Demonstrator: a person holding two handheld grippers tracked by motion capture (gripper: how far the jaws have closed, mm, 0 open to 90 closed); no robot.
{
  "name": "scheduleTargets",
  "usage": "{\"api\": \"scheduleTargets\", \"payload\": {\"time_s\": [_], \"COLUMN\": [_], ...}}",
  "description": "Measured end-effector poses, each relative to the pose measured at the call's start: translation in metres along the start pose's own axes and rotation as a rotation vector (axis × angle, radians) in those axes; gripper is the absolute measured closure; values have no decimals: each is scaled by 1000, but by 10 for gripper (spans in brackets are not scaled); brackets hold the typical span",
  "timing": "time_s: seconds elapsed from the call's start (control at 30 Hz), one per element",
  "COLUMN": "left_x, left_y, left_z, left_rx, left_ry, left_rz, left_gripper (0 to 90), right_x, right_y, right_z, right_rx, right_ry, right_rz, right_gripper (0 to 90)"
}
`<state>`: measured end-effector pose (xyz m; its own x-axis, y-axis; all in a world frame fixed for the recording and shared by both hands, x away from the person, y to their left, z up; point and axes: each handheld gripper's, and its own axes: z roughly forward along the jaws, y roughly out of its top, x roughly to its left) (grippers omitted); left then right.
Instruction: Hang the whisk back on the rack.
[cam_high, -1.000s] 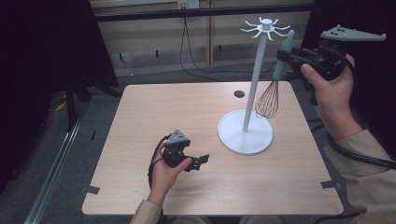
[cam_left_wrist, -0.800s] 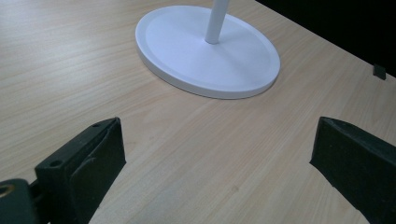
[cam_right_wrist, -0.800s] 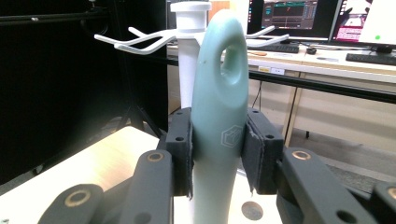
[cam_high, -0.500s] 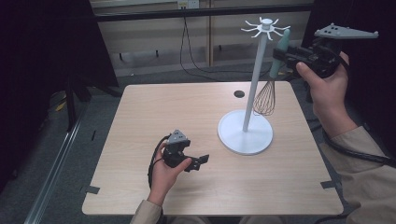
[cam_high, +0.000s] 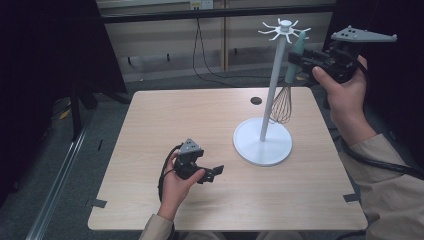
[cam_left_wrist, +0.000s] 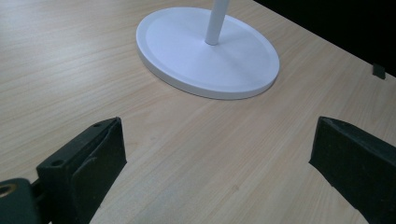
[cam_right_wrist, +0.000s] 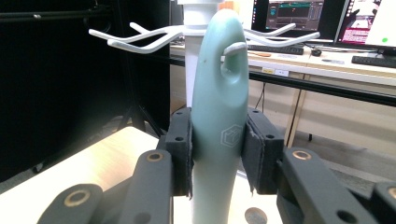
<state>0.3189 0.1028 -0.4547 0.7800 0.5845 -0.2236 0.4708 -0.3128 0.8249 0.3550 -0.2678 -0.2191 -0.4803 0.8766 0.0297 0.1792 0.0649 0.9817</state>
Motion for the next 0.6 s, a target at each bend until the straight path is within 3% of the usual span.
{"api": "scheduleTargets", "payload": {"time_s": [0.6], "left_x": [1], "left_y": [-1], "left_z": [-2], "left_rx": [0], "left_ry": [-6], "left_rz": [-1], "left_gripper": [32], "right_x": [1], "right_y": [-3], "right_z": [2], "right_rx": [-29], "right_ry": [2], "right_rz": [14], "right_gripper": [624]}}
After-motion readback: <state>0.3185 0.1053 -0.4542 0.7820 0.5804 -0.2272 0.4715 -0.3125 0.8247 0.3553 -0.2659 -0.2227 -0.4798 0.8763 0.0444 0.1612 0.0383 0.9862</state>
